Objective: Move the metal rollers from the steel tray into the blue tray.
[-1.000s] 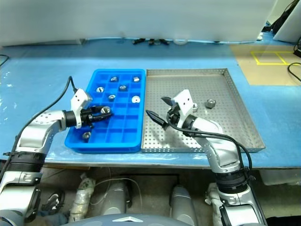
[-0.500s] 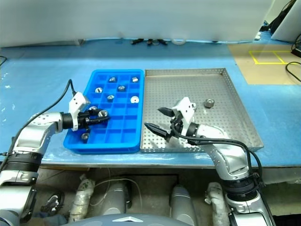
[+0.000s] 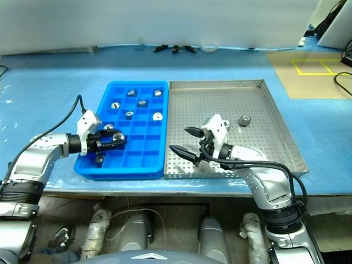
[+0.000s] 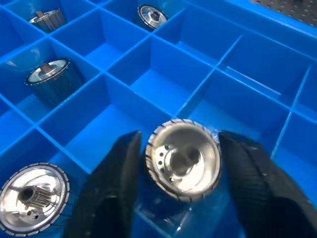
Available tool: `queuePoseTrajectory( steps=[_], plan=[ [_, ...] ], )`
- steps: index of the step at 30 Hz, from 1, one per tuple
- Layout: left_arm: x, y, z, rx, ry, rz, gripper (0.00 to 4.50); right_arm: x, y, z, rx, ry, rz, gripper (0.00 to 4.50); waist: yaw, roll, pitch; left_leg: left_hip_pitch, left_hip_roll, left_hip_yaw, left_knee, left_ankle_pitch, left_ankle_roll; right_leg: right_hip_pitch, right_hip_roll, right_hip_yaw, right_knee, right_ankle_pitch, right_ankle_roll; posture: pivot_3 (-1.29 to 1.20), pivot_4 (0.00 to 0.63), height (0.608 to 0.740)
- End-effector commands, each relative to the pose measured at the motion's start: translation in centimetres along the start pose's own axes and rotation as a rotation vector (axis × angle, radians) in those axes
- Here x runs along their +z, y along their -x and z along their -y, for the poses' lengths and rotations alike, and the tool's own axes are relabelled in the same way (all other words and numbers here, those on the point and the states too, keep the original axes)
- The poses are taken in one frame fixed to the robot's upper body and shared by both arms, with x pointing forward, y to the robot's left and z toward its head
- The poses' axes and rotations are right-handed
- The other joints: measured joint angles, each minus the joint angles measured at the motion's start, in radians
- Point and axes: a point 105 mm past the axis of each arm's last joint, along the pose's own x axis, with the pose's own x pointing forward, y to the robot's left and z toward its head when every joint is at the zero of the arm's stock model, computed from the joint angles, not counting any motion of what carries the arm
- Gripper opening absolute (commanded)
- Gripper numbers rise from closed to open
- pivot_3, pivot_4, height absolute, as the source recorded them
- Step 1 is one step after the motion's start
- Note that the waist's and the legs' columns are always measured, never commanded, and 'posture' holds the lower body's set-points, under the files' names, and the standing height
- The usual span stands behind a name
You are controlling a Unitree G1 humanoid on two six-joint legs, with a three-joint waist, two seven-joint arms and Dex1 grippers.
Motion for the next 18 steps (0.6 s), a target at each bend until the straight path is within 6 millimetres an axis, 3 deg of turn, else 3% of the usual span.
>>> queuePoseTrajectory(
  steps=[1, 10, 15, 18],
  plan=[
    [-0.2, 0.1, 0.2, -0.011, -0.011, -0.014, 3.72, 1.1, -0.1, -0.3, 0.012, 0.048, 0.032, 4.5, 0.0, 0.0, 0.0, 0.0, 0.0, 0.0, 0.0, 0.0, 0.0, 0.0, 0.0, 0.0, 0.0, 0.0, 0.0, -0.11, 0.15, 0.74],
    [5.4, -0.8, 0.1, -0.051, -0.055, 0.152, 3.72, 1.5, 0.3, 0.2, -0.031, 0.077, 0.037, 4.5, 0.003, 0.0, 0.0, -0.001, 0.0, 0.0, 0.0, 0.0, 0.0, 0.0, 0.0, 0.0, 0.0, 0.0, 0.0, -0.13, 0.15, 0.74],
    [9.6, -2.3, 0.5, -0.098, -0.081, 0.268, 3.72, 2.1, 2.0, 2.0, -0.143, 0.092, 0.055, 4.5, 0.002, 0.0, 0.0, -0.001, 0.0, 0.0, 0.001, 0.0, 0.0, 0.001, 0.0, 0.0, 0.0, 0.0, 0.0, -0.16, 0.15, 0.74],
    [11.7, -4.5, 2.0, -0.195, -0.112, 0.31, 3.72, 1.7, 4.0, 3.6, -0.245, 0.098, 0.036, 4.5, 0.004, 0.0, 0.0, -0.001, 0.0, 0.0, 0.001, 0.0, 0.0, 0.001, 0.0, 0.001, 0.0, 0.0, 0.0, -0.19, 0.15, 0.74]
  ],
)
